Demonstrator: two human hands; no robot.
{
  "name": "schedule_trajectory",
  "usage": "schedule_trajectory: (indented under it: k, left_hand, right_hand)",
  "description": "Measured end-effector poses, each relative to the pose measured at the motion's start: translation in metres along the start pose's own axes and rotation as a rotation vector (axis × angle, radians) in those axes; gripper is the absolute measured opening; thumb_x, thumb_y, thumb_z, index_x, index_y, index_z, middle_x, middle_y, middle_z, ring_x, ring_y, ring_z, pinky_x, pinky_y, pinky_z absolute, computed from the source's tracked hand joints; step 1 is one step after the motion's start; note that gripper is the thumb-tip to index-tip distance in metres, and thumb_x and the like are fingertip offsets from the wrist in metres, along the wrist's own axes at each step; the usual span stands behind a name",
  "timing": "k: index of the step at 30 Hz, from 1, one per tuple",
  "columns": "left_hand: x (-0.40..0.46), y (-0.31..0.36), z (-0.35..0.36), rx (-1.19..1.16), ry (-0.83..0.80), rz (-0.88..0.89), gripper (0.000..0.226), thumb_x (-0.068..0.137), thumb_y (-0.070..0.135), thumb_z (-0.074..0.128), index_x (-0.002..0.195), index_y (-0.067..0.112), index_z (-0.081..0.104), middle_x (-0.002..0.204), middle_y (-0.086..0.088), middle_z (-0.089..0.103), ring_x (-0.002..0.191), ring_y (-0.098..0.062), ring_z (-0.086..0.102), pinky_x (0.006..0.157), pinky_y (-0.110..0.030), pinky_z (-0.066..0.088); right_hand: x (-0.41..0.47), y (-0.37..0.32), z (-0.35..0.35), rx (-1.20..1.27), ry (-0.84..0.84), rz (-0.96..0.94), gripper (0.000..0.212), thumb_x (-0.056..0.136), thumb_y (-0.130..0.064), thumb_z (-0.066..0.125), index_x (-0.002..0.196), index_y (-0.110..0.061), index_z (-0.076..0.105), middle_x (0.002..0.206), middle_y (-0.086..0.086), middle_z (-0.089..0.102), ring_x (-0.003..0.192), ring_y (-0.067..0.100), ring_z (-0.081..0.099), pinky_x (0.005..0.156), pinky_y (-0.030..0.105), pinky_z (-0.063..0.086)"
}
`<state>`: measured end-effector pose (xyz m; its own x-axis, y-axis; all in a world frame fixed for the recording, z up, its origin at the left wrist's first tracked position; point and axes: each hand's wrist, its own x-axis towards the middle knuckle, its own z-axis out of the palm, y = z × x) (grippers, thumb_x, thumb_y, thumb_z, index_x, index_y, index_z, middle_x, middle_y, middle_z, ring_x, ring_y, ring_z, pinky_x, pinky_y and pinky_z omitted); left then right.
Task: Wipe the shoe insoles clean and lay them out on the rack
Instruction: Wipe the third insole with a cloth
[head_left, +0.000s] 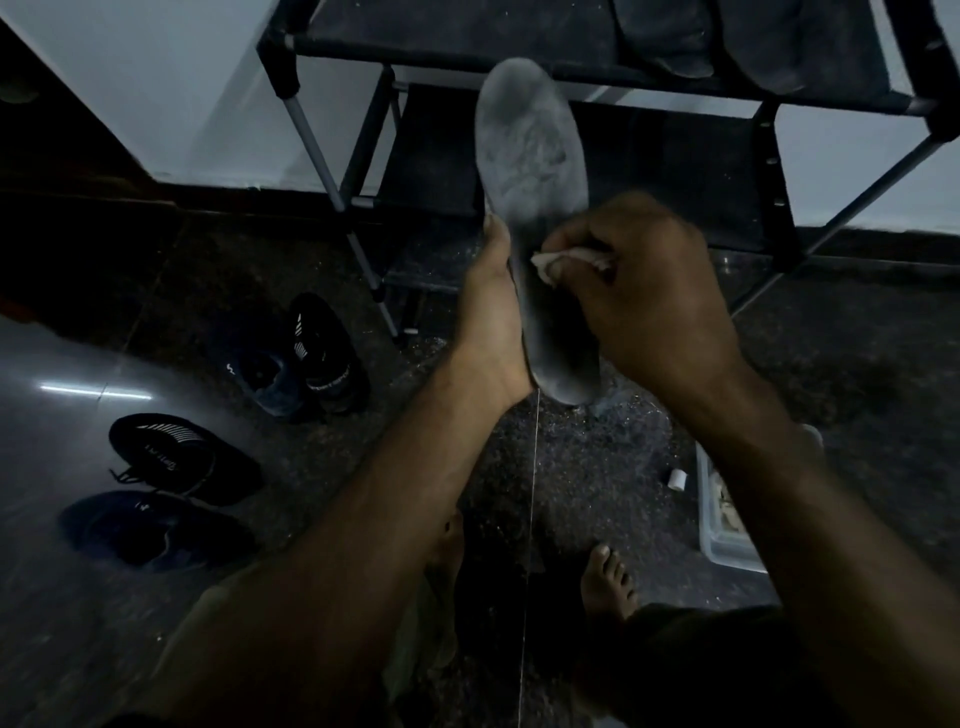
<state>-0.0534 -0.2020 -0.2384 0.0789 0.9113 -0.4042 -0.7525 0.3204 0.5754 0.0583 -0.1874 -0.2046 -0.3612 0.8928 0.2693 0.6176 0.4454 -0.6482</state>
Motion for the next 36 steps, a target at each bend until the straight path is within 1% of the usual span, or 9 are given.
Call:
schedule_trajectory:
  k: [2,5,13,18,23,27,29,33,36]
  left_hand:
    - [0.002,0.001,-0.002,-0.017,-0.012,0.022,0.065,0.101,0.058,0.019,0.118,0.01,0.06,0.104,-0.012,0.069,0.099,-0.025,0.067,0.086,-0.038,0.054]
    - [0.005,-0.001,-0.004,-0.007,-0.016,0.065,0.063,0.102,0.055,0.023,0.128,0.009,0.056,0.119,-0.014,0.064,0.116,-0.028,0.059,0.104,-0.044,0.045]
    - [0.008,-0.002,-0.004,-0.016,0.07,0.095,0.05,0.1,0.049,0.036,0.102,0.012,0.07,0.102,-0.013,0.069,0.107,-0.029,0.061,0.111,-0.047,0.038]
    - [0.004,0.001,-0.001,-0.012,0.054,0.111,0.051,0.099,0.048,0.036,0.112,0.008,0.065,0.1,-0.013,0.068,0.1,-0.027,0.062,0.103,-0.041,0.042]
    - [0.005,0.013,-0.009,-0.035,-0.033,0.125,0.082,0.097,0.066,0.022,0.139,0.001,0.047,0.14,-0.026,0.05,0.125,-0.036,0.053,0.112,-0.048,0.036]
    - [0.003,0.028,-0.013,-0.188,-0.139,0.126,0.08,0.098,0.064,0.019,0.132,-0.003,0.048,0.129,-0.027,0.056,0.108,-0.037,0.062,0.103,-0.048,0.043]
    - [0.002,0.03,-0.015,-0.187,-0.17,0.118,0.081,0.099,0.063,0.017,0.139,-0.003,0.041,0.135,-0.024,0.05,0.114,-0.035,0.058,0.11,-0.045,0.037]
    - [-0.001,0.026,-0.013,-0.114,-0.14,0.094,0.078,0.101,0.059,0.016,0.134,-0.005,0.046,0.141,-0.026,0.047,0.121,-0.033,0.054,0.109,-0.042,0.04]
    - [0.0,0.019,-0.009,-0.016,-0.031,0.118,0.062,0.104,0.05,0.025,0.115,0.001,0.061,0.112,-0.019,0.067,0.102,-0.027,0.064,0.096,-0.037,0.05]
  right_hand:
    - [0.0,0.0,-0.003,0.147,0.027,0.065,0.008,0.085,-0.018,0.071,0.093,-0.017,0.071,0.093,-0.008,0.059,0.086,0.001,0.057,0.074,0.007,0.045]
    - [0.001,0.003,-0.008,0.276,0.072,0.15,0.01,0.086,-0.016,0.071,0.094,-0.019,0.07,0.1,-0.002,0.064,0.088,0.001,0.061,0.075,0.01,0.049]
    - [0.003,0.008,-0.012,0.192,0.135,0.155,0.005,0.087,-0.015,0.07,0.091,-0.014,0.07,0.088,-0.01,0.063,0.081,-0.01,0.058,0.067,0.003,0.044]
    - [0.002,0.007,-0.013,0.361,0.051,0.209,0.011,0.088,-0.01,0.069,0.097,-0.006,0.071,0.092,0.0,0.071,0.081,0.005,0.067,0.067,0.012,0.052]
    - [0.0,0.002,-0.017,0.396,-0.074,0.211,0.009,0.085,-0.01,0.071,0.094,-0.01,0.072,0.089,-0.006,0.071,0.081,0.002,0.067,0.07,0.012,0.052]
    - [-0.004,-0.004,-0.019,0.405,-0.277,0.192,0.015,0.083,-0.013,0.073,0.097,-0.007,0.073,0.091,-0.002,0.073,0.083,0.004,0.069,0.074,0.014,0.054]
    - [-0.005,-0.006,-0.019,0.383,-0.298,0.179,0.014,0.083,-0.015,0.073,0.096,-0.009,0.073,0.091,-0.003,0.073,0.083,0.003,0.068,0.074,0.013,0.054]
    - [-0.003,-0.003,-0.016,0.208,-0.152,0.11,0.011,0.085,-0.023,0.072,0.092,-0.015,0.073,0.092,-0.006,0.069,0.082,0.001,0.064,0.074,0.015,0.052]
    - [-0.001,0.0,-0.012,0.051,0.031,0.009,0.008,0.087,-0.02,0.07,0.094,-0.014,0.071,0.096,-0.001,0.062,0.082,0.0,0.057,0.074,0.007,0.044]
